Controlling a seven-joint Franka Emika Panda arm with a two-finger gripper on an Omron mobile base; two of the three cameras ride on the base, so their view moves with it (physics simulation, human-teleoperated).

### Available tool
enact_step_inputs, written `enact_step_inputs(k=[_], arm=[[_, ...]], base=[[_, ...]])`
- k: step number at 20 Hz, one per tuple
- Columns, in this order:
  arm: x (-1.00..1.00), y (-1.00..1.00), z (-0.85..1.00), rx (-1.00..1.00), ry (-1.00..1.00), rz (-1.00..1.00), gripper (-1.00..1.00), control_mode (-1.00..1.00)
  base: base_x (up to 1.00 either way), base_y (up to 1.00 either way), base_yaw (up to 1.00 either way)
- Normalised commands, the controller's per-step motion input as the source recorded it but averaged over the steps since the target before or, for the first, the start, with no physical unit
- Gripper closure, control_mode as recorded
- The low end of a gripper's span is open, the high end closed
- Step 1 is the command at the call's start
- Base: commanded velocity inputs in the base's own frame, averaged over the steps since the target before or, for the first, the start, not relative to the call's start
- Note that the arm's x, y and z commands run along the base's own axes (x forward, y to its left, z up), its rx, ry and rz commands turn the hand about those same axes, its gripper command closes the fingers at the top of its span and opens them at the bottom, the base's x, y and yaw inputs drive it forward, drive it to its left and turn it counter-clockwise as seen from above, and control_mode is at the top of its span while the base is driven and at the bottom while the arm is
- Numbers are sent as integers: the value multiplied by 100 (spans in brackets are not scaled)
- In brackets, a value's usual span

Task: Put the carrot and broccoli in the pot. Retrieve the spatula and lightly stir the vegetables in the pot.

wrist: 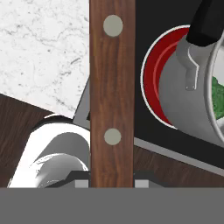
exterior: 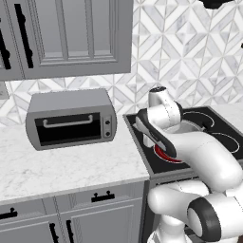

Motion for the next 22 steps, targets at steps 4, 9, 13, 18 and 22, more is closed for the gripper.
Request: enact_step_inputs(k=[4, 9, 13, 18, 22], arm=[[20, -76, 36, 9, 0, 14, 100, -100], [11, -96, 28, 5, 2, 10, 100, -100], [27, -94, 3, 3, 1, 9, 100, -100], [40, -54, 20, 0, 9, 11, 100, -100], [13, -42, 71, 0, 9, 3, 100, -100]], base=[[0, 0, 0], [0, 0, 0], [0, 0, 0], [0, 0, 0], [0, 0, 0]])
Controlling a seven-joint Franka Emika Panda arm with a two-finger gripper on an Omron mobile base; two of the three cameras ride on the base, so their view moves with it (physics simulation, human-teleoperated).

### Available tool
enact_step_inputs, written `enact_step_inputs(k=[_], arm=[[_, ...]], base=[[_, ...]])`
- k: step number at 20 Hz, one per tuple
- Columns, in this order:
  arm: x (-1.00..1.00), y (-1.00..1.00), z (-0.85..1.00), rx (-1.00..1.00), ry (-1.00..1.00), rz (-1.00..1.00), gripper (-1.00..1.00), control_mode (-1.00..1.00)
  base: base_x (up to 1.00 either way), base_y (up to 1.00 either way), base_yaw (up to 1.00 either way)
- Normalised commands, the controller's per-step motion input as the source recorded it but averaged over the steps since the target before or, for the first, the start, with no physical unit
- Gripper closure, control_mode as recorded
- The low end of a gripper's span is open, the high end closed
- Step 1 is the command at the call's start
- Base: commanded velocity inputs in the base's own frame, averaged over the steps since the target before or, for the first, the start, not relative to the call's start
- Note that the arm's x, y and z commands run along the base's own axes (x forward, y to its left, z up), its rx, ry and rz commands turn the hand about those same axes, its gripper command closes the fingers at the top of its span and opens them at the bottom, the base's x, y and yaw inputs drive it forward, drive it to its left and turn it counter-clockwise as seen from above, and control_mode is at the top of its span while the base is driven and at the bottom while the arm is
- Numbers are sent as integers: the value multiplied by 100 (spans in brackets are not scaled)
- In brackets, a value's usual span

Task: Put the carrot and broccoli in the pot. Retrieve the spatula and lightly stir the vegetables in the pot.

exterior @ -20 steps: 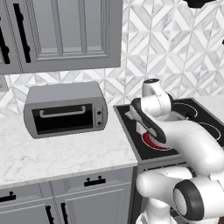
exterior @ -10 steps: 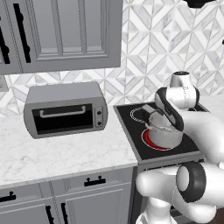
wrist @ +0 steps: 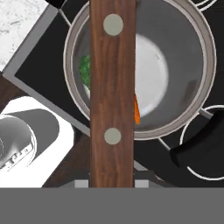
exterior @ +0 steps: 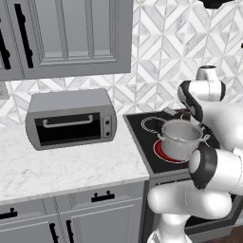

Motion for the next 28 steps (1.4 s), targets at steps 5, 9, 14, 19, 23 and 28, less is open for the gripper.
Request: enact_step_inputs(k=[5, 9, 14, 19, 23, 28], arm=[[10, -9, 29, 0, 7, 4, 100, -100], [8, -2, 0, 0, 0, -1, 100, -100], [37, -5, 0, -5, 0, 1, 100, -100], [34, 0, 0, -2, 14, 29, 100, -100], [45, -3, 0, 0, 18, 29, 100, -100], [51, -16, 0, -13, 6, 31, 100, -100]], base=[[0, 0, 0], [0, 0, 0], [0, 0, 0], [0, 0, 0], [0, 0, 0], [0, 0, 0]])
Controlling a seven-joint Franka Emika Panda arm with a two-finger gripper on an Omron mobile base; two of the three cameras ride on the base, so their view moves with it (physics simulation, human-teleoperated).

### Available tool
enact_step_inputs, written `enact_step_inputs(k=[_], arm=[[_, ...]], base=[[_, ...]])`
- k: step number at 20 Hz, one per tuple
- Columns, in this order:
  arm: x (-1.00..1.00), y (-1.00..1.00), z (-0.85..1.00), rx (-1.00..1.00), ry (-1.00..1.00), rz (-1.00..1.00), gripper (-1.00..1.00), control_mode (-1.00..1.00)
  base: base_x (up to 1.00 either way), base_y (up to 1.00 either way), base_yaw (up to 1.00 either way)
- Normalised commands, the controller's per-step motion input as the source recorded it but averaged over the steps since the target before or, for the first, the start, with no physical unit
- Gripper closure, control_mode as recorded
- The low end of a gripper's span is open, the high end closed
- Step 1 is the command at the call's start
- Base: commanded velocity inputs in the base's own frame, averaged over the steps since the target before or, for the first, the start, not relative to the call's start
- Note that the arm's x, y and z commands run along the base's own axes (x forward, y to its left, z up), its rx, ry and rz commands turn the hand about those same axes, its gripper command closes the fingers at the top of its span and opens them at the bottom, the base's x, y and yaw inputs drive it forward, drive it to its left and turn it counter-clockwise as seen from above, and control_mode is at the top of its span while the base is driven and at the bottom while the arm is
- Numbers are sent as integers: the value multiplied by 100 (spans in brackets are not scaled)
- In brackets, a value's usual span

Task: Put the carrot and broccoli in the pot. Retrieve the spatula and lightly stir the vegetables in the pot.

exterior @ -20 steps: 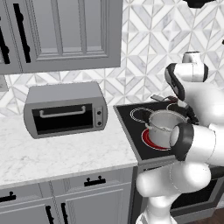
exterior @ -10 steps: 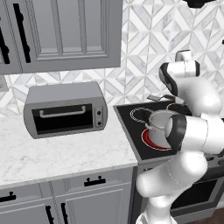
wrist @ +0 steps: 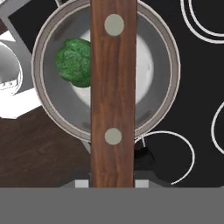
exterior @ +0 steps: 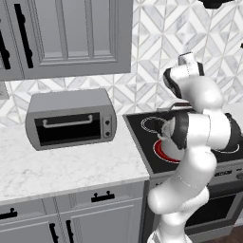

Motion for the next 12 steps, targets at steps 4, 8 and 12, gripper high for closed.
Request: enact_step_inputs(k=[4, 8, 12], arm=[[40, -14, 0, -18, 5, 39, 100, -100], [23, -16, -1, -13, 5, 36, 100, -100], [20, -16, -23, -8, 0, 23, 100, -100]], base=[[0, 0, 0], [0, 0, 0], [0, 0, 0]])
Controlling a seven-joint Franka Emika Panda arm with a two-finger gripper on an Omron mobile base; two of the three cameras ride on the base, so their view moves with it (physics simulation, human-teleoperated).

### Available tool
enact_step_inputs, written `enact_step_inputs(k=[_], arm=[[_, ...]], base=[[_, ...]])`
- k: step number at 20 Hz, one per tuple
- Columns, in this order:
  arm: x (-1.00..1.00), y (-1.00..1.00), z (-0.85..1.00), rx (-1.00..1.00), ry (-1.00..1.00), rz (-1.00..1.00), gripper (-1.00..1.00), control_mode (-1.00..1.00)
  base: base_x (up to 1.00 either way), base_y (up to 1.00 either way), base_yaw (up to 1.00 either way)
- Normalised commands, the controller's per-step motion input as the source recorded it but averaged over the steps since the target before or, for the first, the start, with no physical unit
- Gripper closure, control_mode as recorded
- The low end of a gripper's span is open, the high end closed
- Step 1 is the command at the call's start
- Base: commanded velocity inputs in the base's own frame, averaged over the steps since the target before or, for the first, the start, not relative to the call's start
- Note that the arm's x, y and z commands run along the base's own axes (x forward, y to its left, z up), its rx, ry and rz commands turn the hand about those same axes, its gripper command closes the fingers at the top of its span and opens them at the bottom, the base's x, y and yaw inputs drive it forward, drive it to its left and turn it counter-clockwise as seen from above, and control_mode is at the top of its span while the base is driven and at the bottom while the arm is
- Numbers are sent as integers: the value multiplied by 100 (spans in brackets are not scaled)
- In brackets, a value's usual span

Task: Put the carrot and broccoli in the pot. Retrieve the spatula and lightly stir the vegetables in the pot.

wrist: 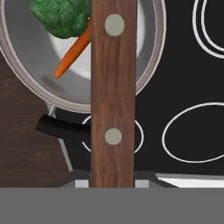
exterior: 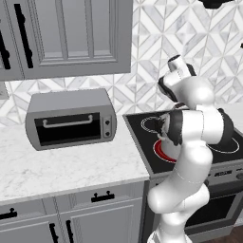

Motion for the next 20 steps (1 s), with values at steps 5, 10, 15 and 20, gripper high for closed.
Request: enact_step_inputs(k=[5, 10, 15, 20], arm=[[25, -3, -40, -11, 0, 23, 100, -100], [21, -1, -5, -2, 0, 24, 100, -100], [10, -8, 0, -2, -1, 33, 100, -100], [4, 0, -3, -14, 0, 34, 100, -100]], base=[[0, 0, 0], [0, 0, 0], [0, 0, 0], [0, 0, 0]])
